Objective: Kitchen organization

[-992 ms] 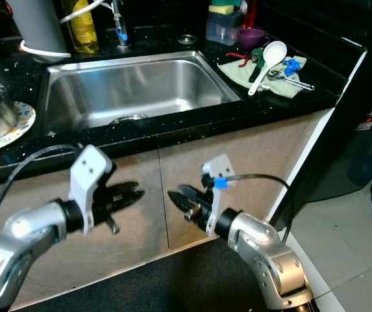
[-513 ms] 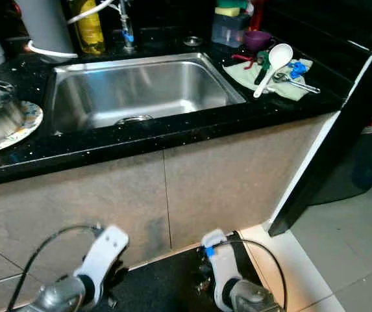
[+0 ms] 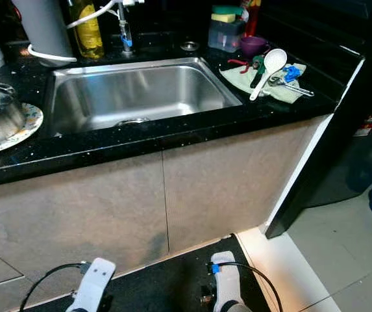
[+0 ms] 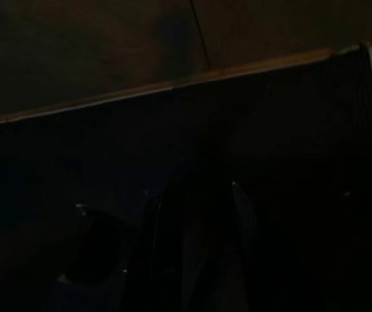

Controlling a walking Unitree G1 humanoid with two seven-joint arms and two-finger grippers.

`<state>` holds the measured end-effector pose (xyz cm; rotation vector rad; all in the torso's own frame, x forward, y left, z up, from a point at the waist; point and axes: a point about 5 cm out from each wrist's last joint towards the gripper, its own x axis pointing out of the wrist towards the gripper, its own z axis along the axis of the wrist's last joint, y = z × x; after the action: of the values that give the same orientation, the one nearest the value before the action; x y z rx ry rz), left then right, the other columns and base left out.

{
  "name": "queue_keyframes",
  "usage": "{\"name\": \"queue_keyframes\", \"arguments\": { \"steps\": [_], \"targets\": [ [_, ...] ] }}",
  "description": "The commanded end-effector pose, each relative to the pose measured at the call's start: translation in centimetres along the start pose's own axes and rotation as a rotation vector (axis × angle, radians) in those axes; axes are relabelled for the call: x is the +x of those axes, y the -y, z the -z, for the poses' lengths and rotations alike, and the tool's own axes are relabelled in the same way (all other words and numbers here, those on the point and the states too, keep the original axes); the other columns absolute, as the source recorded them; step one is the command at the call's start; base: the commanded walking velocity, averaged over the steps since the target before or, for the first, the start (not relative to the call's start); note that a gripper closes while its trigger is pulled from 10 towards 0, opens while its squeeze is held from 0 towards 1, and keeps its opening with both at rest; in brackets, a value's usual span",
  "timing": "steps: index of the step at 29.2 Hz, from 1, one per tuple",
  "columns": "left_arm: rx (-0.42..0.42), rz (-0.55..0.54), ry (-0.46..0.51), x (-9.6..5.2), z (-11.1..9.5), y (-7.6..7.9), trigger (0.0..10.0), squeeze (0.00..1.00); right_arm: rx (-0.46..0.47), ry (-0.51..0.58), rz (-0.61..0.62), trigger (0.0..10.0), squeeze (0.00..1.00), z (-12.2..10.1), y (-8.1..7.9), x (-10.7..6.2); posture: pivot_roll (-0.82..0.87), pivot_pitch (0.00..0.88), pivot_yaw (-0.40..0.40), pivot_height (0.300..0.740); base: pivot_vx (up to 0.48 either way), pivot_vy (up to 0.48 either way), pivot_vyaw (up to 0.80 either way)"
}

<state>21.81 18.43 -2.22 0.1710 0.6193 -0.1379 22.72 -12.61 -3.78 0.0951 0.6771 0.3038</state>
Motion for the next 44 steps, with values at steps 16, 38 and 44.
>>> {"name": "queue_keyframes", "arguments": {
  "steps": [16,38,44],
  "targets": [
    [-0.084,-0.02,0.053,0.39,1.25,0.43,10.0,0.0,0.06,0.032,0.102,10.0,0.0,1.04,1.26,0.11,-0.03,0.14,-0.042,0.74,0.0,0.0,0.0],
    [-0.085,0.007,0.091,0.66,1.2,0.64,10.0,0.0,0.053,0.044,0.084,10.0,0.0,1.26,0.92,0.35,-0.03,0.126,-0.044,0.74,0.0,0.32,0.0],
    [-0.085,0.007,0.098,0.72,1.09,0.53,10.0,0.0,0.055,0.048,0.081,10.0,0.0,1.25,0.89,0.36,-0.03,0.129,-0.044,0.74,0.0,0.391,0.0]
  ]
}}
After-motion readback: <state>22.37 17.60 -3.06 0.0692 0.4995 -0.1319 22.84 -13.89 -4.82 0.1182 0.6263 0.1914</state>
